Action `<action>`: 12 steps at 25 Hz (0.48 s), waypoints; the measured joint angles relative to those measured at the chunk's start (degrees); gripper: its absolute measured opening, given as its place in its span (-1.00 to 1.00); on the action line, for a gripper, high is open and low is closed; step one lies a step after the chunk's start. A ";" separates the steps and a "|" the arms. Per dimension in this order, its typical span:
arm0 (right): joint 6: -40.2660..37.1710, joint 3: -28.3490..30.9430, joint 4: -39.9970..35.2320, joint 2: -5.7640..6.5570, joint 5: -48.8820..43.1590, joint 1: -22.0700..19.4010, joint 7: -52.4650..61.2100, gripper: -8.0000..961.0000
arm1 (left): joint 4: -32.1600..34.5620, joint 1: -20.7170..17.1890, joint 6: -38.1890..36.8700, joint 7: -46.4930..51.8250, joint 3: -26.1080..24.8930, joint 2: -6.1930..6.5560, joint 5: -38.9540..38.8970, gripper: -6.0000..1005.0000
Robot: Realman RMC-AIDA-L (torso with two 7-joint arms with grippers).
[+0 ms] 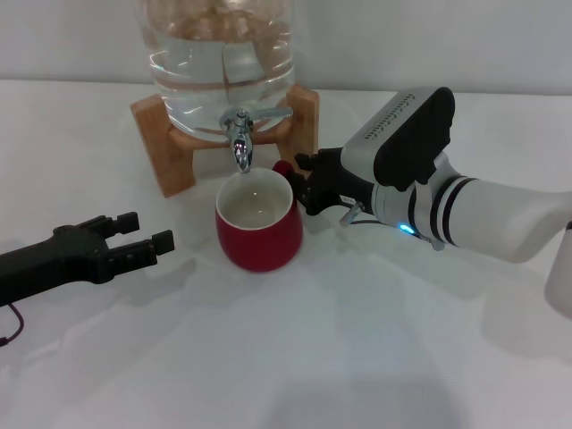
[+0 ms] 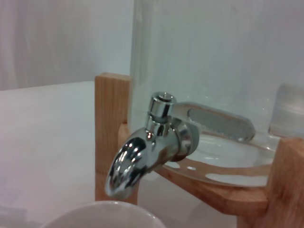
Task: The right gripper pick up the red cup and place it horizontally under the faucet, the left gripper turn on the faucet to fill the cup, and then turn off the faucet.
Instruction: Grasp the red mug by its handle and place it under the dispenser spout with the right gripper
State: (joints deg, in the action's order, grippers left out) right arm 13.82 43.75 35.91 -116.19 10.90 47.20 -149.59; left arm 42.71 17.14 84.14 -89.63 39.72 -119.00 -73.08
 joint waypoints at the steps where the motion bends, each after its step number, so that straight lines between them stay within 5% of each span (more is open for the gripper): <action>1: 0.02 0.01 -0.05 0.00 0.00 0.00 -0.03 -0.49 | 0.00 0.00 0.00 0.04 0.00 0.00 -0.01 0.77; 12: 1.56 -0.11 -1.86 0.00 0.00 -0.89 0.01 -0.46 | 0.00 0.07 -0.01 0.09 0.00 0.00 -0.04 0.77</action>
State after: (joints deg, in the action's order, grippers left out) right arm 15.37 43.65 34.04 -116.18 10.90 46.32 -149.59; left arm 42.71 17.20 84.13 -89.54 39.73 -119.00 -73.13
